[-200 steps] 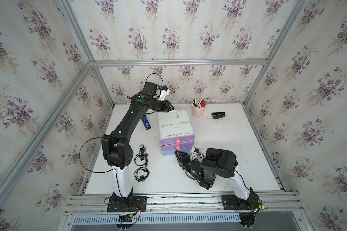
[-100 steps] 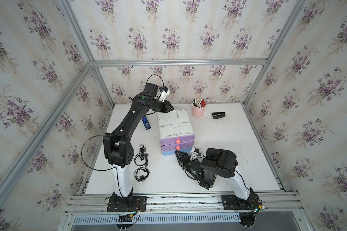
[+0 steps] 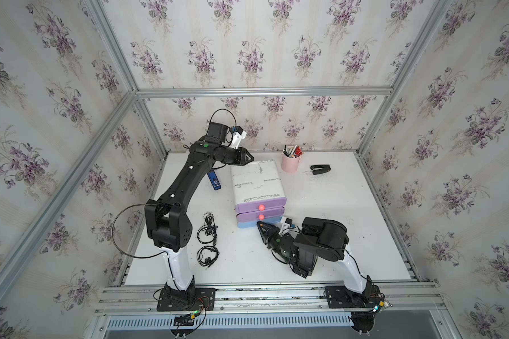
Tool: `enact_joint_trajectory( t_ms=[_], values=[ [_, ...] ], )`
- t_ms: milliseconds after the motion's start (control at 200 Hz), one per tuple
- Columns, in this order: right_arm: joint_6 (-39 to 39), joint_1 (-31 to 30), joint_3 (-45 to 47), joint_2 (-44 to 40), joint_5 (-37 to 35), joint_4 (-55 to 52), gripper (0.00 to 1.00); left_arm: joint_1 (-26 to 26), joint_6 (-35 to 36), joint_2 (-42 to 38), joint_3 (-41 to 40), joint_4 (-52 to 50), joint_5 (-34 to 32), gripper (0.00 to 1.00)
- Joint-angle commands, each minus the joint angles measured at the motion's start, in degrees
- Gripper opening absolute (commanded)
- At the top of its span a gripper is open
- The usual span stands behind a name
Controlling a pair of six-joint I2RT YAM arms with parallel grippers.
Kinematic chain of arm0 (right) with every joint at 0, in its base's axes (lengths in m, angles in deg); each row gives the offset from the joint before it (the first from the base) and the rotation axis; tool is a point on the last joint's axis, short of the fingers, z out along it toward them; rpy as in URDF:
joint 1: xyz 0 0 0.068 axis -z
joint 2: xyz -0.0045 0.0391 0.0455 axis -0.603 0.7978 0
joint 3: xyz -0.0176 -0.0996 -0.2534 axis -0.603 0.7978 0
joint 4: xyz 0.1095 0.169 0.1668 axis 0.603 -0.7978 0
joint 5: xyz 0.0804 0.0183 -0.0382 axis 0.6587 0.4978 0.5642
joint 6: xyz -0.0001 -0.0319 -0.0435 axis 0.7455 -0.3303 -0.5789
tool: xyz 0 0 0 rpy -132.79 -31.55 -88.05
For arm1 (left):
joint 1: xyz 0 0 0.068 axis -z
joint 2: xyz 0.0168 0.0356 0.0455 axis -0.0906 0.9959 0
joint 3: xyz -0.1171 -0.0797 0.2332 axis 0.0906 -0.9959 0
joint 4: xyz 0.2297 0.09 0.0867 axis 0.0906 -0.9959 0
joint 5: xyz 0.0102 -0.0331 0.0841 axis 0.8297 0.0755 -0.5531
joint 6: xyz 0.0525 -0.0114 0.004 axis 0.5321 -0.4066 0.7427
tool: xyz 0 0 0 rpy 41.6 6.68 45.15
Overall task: Place the wired earphones into the drawer by color
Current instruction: Open the drawer in the storage box.
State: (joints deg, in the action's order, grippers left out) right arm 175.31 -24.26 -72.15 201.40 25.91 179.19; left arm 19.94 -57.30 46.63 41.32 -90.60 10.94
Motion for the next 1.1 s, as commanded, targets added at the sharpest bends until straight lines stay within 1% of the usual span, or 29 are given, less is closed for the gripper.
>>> enact_joint_trajectory(
  t_ms=[0,80,220,315,594,729,1094],
  values=[
    [1.6,0.3,1.7,3.2,-0.8,8.5,0.15,0.1,-1.4,-1.1,-0.1,0.3,2.6,0.36],
    [1.7,0.3,1.6,3.2,-0.7,8.5,0.15,0.0,-1.8,-1.3,-1.2,1.0,4.2,0.35],
    [1.9,0.3,1.8,3.2,-0.8,8.5,0.15,0.0,-2.4,-1.5,-4.0,2.0,6.4,0.26],
    [2.0,0.3,1.7,3.4,-0.6,8.5,0.15,0.0,-2.4,-1.2,-5.4,2.4,6.5,0.22],
    [2.0,0.3,2.6,3.3,-0.5,8.5,0.13,-0.6,-1.6,1.4,-4.5,1.4,3.2,0.21],
    [2.0,0.3,3.2,3.2,0.1,8.5,0.11,-0.8,-0.8,2.4,-5.4,1.0,1.8,0.21],
    [3.3,-2.0,4.4,3.3,-0.9,8.6,0.10,-2.2,-0.8,2.9,-9.3,2.9,1.9,0.20]
  ],
)
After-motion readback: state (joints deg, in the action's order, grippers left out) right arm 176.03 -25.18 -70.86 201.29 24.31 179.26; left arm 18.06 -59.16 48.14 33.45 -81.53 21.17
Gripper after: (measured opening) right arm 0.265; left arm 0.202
